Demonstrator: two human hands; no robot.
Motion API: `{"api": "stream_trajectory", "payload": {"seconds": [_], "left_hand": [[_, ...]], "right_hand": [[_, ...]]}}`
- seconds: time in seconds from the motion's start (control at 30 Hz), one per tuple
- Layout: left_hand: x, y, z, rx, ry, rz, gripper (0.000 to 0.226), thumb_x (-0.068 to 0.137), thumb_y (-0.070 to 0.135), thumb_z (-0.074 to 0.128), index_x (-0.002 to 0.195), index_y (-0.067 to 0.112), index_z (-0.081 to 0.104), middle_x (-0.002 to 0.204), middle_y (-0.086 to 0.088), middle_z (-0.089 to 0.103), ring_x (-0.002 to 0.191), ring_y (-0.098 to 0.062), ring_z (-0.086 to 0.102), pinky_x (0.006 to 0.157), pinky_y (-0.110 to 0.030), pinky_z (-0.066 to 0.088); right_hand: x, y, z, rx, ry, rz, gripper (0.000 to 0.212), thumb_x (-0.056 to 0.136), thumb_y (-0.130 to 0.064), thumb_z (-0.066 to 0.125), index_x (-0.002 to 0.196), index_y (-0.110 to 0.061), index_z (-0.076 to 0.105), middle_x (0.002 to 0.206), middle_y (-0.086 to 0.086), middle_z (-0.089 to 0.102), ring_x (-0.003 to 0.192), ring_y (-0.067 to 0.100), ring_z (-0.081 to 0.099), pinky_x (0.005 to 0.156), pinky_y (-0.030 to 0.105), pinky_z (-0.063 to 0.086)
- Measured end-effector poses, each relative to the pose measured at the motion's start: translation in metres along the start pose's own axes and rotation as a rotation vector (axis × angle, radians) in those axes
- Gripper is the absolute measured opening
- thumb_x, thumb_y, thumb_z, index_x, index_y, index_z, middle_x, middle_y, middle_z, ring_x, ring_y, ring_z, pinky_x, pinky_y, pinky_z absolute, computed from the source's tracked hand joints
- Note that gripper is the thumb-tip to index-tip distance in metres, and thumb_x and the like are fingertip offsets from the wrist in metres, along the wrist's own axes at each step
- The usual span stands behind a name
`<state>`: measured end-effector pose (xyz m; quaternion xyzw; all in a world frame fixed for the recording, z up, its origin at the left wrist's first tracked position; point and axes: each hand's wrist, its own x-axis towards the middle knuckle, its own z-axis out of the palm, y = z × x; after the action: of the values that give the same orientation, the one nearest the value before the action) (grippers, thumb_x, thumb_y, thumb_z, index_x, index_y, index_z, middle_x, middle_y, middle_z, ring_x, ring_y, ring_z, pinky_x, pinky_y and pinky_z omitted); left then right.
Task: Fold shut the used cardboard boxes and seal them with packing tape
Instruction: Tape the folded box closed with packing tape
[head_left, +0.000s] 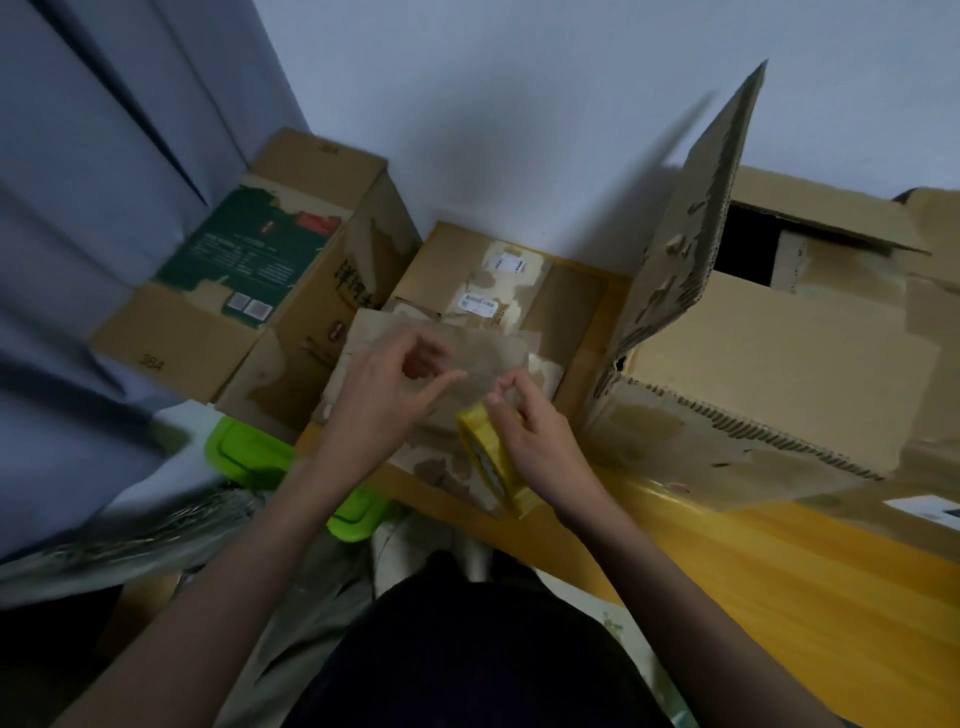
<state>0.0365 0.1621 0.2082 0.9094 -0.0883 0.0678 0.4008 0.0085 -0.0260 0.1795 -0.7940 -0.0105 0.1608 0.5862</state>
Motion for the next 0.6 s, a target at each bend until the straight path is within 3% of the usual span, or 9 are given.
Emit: {"api": "stream_trajectory", "payload": {"seconds": [0.07,0.13,0.2,0.27,0.37,0.53,0.6], "left_hand": [[0.006,-0.024,-0.008,-0.028,0.045,-0.09,0.041,0.084,0.031,0.079,0.118,0.022,0.058,0.096,0.007,0.068,0.088,-0.002,0.062,0.08,-0.014,0.05],[0.016,-0.065,-0.011,0.196,-0.09,-0.118,0.059,0.083,0.036,0.078,0.134,0.023,0.053,0.123,0.001,0.061,0.114,-0.012,0.057,0.101,-0.03,0.048],[0.022,-0.106,-0.007,0.451,-0.331,-0.23,0.082,0.078,0.044,0.081,0.147,0.024,0.043,0.153,-0.007,0.039,0.142,-0.031,0.034,0.118,-0.05,0.03],[0.022,-0.136,0.0,0.514,-0.478,-0.365,0.101,0.072,0.051,0.084,0.155,0.029,0.03,0.166,-0.006,0.011,0.149,-0.044,0.014,0.12,-0.061,0.02],[0.014,-0.154,0.012,0.491,-0.477,-0.369,0.108,0.073,0.051,0.084,0.158,0.03,0.02,0.167,-0.007,-0.003,0.148,-0.044,0.02,0.117,-0.059,0.029],[-0.001,-0.144,0.023,0.547,-0.398,-0.328,0.098,0.075,0.064,0.075,0.154,0.031,0.028,0.161,-0.012,0.012,0.142,-0.042,0.031,0.111,-0.055,0.04],[-0.012,-0.137,0.029,0.528,-0.377,-0.303,0.093,0.076,0.066,0.072,0.152,0.03,0.031,0.159,-0.014,0.011,0.141,-0.042,0.032,0.109,-0.054,0.042]], "right_hand": [[0.008,0.004,0.002,-0.065,0.023,0.023,0.014,0.106,-0.042,0.039,0.1,-0.032,0.048,0.087,-0.006,0.061,0.075,0.011,0.055,0.069,0.036,0.044],[0.01,0.012,0.001,-0.108,0.047,0.049,0.016,0.106,-0.043,0.039,0.097,-0.033,0.047,0.086,-0.006,0.061,0.078,0.016,0.057,0.074,0.04,0.045],[0.007,0.018,0.0,-0.107,0.068,0.063,0.017,0.106,-0.043,0.041,0.096,-0.031,0.048,0.081,-0.01,0.059,0.076,0.015,0.053,0.072,0.037,0.043],[0.004,0.02,0.002,-0.086,0.096,0.069,0.017,0.106,-0.042,0.043,0.097,-0.03,0.05,0.079,-0.015,0.055,0.075,0.01,0.048,0.07,0.033,0.039],[0.001,0.019,0.008,-0.063,0.135,0.084,0.016,0.105,-0.041,0.045,0.099,-0.028,0.052,0.089,-0.018,0.058,0.085,0.009,0.053,0.078,0.036,0.044],[0.003,0.004,0.029,-0.019,0.178,0.087,0.014,0.105,-0.038,0.046,0.101,-0.027,0.053,0.093,-0.01,0.061,0.088,0.013,0.058,0.079,0.038,0.048],[0.007,0.0,0.039,-0.009,0.181,0.094,0.015,0.105,-0.037,0.047,0.102,-0.025,0.054,0.088,-0.009,0.06,0.08,0.009,0.057,0.073,0.034,0.048]]}}
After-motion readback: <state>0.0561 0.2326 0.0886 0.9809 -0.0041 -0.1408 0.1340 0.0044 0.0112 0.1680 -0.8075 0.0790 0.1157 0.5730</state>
